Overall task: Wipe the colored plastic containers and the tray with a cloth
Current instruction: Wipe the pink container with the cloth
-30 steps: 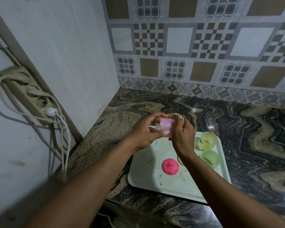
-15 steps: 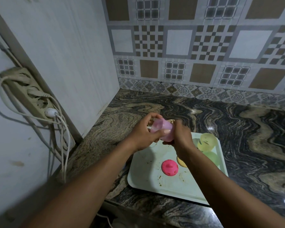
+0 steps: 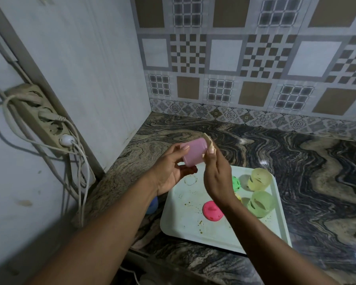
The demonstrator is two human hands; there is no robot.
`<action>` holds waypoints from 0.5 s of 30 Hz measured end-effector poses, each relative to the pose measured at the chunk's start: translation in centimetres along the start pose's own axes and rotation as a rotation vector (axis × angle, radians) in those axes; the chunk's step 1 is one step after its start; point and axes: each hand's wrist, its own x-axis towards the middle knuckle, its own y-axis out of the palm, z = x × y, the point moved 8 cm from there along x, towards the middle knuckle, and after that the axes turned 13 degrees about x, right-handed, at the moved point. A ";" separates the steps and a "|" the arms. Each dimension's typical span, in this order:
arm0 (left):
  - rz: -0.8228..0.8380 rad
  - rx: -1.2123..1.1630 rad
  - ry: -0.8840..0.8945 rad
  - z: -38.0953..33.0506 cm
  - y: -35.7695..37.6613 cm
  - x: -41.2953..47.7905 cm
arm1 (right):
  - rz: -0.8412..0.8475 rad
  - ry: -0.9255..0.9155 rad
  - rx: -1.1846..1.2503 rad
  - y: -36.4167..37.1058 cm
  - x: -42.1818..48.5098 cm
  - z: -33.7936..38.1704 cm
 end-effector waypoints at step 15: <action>-0.099 0.188 0.023 0.6 -2.9 -0.6 | -0.186 0.837 0.533 0.6 0.4 -6.1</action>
